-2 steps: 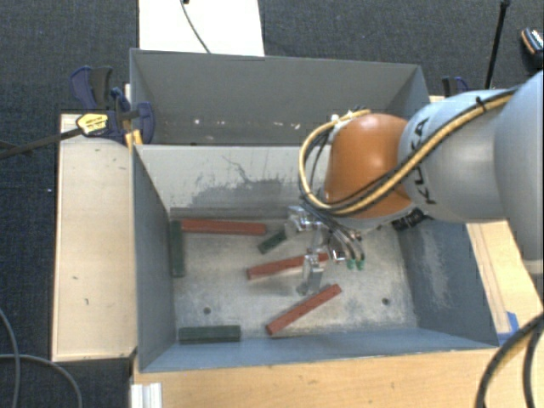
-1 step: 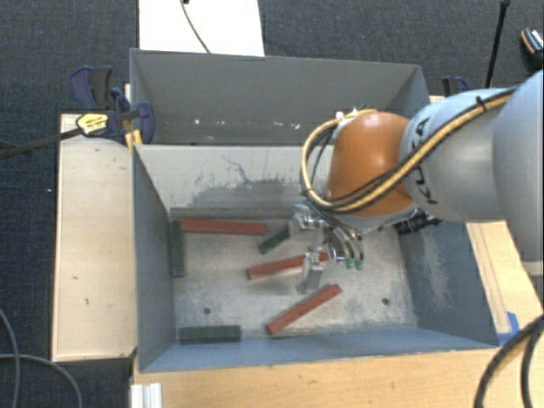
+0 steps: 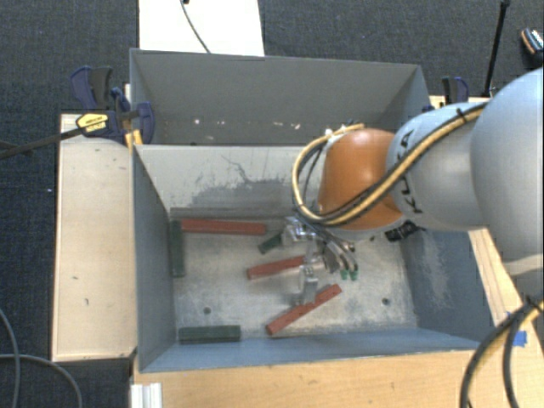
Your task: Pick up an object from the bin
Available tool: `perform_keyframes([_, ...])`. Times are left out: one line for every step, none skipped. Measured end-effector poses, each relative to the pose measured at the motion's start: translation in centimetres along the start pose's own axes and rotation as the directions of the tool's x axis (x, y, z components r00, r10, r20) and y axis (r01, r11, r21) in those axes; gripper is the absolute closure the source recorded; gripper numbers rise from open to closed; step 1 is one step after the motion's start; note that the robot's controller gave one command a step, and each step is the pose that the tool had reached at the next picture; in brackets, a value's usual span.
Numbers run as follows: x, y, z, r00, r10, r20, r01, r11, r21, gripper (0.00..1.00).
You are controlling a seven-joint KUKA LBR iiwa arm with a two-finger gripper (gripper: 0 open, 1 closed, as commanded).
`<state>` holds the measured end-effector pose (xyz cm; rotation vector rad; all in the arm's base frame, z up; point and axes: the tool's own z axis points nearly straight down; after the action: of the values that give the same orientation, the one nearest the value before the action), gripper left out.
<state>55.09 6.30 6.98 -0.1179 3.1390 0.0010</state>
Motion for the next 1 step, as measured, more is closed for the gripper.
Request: perform_keyframes([-0.09,0.00,-0.11,1.000,0.005,0.002,-0.005,1.000,0.000,0.00])
